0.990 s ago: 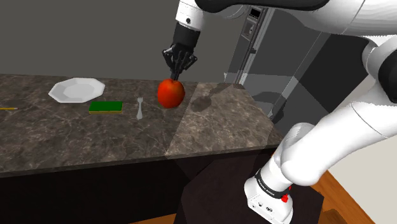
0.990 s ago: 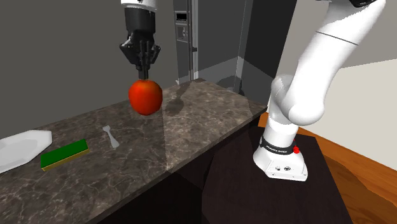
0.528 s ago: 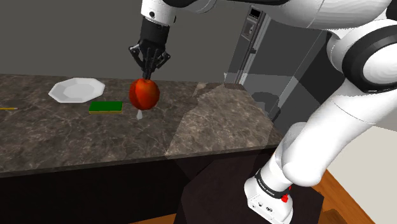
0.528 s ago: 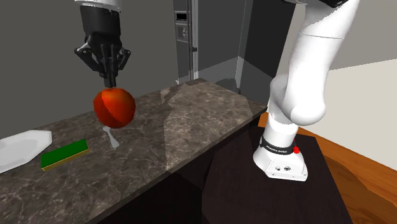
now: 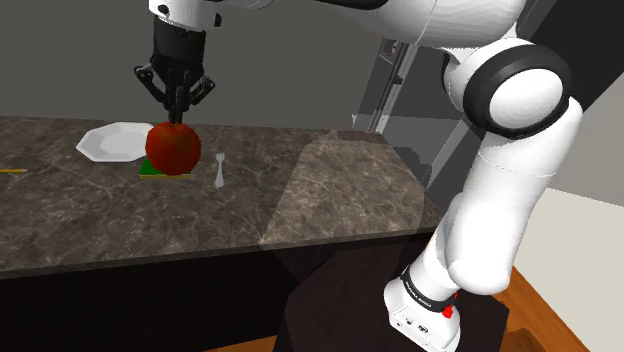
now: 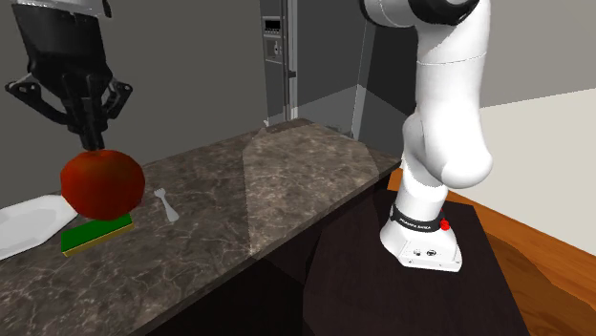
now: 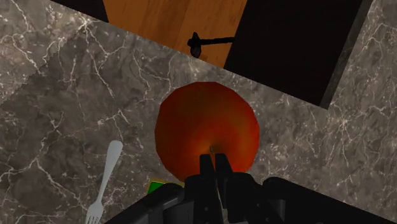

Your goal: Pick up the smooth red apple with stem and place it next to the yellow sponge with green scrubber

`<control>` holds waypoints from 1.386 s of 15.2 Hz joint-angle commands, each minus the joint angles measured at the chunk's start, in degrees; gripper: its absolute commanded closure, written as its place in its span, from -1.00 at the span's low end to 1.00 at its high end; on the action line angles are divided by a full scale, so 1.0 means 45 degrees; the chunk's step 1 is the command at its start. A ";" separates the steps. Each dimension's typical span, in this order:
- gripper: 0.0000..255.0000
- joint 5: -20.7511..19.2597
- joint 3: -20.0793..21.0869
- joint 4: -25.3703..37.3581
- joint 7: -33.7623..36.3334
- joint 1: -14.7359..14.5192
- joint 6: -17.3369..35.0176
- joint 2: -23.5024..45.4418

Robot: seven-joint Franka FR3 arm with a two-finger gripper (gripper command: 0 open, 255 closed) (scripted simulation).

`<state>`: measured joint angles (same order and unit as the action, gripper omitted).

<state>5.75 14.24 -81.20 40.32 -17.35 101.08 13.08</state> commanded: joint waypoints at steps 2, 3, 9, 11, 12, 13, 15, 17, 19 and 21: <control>1.00 -0.0543 0.0165 0.2274 0.0752 -0.0613 -0.0558 0.1676; 1.00 -0.0739 0.0191 0.3222 0.0977 -0.0858 -0.0848 0.2320; 1.00 -0.1667 0.0042 0.9790 0.1767 -0.2418 -0.3211 0.6441; 1.00 -0.1566 0.0092 0.8313 0.1728 -0.2199 -0.2376 0.5813; 1.00 -0.1529 0.0105 0.7771 0.1708 -0.2124 -0.2048 0.5605; 1.00 -0.1497 0.0116 0.7295 0.1688 -0.2059 -0.1749 0.5432; 1.00 -0.1444 0.0133 0.6475 0.1649 -0.1953 -0.1209 0.5159; 1.00 -0.1401 0.0142 0.5779 0.1610 -0.1869 -0.0723 0.4954; 1.00 -0.1365 0.0149 0.5167 0.1573 -0.1800 -0.0273 0.4796; 1.00 -0.1337 0.0153 0.4620 0.1537 -0.1742 0.0149 0.4675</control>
<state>-0.38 14.91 -58.82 47.37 -25.41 100.61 34.60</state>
